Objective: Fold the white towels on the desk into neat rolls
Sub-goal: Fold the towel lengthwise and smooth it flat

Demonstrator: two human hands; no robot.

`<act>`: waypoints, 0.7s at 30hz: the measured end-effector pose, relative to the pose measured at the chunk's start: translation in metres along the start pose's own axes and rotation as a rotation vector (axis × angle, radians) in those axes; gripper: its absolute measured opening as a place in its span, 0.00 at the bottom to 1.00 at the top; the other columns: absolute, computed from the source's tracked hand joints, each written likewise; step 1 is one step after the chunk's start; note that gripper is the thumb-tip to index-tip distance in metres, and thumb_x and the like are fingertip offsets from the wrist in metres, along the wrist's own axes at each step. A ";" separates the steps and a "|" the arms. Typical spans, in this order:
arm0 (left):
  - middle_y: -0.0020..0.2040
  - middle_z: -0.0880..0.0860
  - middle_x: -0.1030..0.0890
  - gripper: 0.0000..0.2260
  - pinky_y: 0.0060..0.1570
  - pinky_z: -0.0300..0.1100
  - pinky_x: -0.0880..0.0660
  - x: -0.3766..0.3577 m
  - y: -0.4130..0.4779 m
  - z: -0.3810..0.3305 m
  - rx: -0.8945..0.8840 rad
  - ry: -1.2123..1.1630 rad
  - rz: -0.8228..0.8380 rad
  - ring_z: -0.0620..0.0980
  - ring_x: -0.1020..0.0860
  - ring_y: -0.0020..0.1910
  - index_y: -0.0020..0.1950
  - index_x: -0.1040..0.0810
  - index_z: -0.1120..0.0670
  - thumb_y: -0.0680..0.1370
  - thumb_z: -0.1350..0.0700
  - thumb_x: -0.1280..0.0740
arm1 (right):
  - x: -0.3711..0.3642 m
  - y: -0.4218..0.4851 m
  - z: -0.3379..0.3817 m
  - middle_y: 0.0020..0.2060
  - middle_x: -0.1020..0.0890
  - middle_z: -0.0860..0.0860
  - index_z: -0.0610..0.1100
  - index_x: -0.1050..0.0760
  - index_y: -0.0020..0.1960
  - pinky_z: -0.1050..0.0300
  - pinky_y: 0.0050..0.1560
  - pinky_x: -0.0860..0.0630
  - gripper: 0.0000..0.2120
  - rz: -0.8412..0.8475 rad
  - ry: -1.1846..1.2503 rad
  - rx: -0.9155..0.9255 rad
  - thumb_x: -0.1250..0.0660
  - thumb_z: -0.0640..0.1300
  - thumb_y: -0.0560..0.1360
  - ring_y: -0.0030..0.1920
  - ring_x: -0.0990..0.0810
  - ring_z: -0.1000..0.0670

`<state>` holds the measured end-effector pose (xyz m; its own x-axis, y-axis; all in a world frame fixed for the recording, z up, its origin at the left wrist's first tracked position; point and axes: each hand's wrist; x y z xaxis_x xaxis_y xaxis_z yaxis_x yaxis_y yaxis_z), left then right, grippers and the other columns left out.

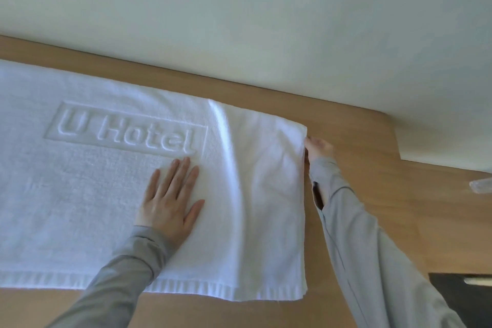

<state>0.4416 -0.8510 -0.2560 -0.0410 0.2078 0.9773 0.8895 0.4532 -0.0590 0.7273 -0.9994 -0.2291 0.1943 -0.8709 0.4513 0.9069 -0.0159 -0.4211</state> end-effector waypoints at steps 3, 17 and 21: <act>0.74 0.55 0.37 0.29 0.72 0.55 0.46 0.003 -0.001 -0.002 0.013 0.008 0.005 0.55 0.39 0.73 0.74 0.36 0.56 0.80 0.41 0.58 | -0.006 0.005 0.006 0.27 0.32 0.53 0.46 0.33 0.32 0.69 0.25 0.37 0.13 0.002 -0.093 0.037 0.34 0.42 0.74 0.30 0.34 0.52; 0.75 0.55 0.38 0.28 0.72 0.55 0.46 0.001 -0.003 -0.001 0.007 0.023 -0.006 0.55 0.39 0.74 0.75 0.38 0.55 0.79 0.42 0.54 | -0.010 0.021 0.018 0.31 0.33 0.55 0.43 0.34 0.44 0.61 0.33 0.36 0.07 -0.074 -0.233 0.346 0.37 0.44 0.76 0.38 0.32 0.51; 0.75 0.54 0.38 0.28 0.72 0.55 0.46 -0.002 -0.003 0.000 0.010 0.021 -0.008 0.54 0.40 0.74 0.75 0.38 0.54 0.80 0.42 0.56 | -0.019 0.029 0.018 0.33 0.31 0.53 0.42 0.33 0.45 0.60 0.35 0.37 0.05 -0.061 -0.342 0.287 0.39 0.43 0.76 0.40 0.31 0.50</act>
<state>0.4393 -0.8525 -0.2576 -0.0384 0.1858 0.9818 0.8845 0.4635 -0.0531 0.7565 -0.9744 -0.2355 0.2061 -0.6591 0.7233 0.9781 0.1171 -0.1720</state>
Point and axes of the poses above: each hand's wrist, its own y-axis towards the middle knuckle, its own x-axis out of the back of the hand, z = x × y
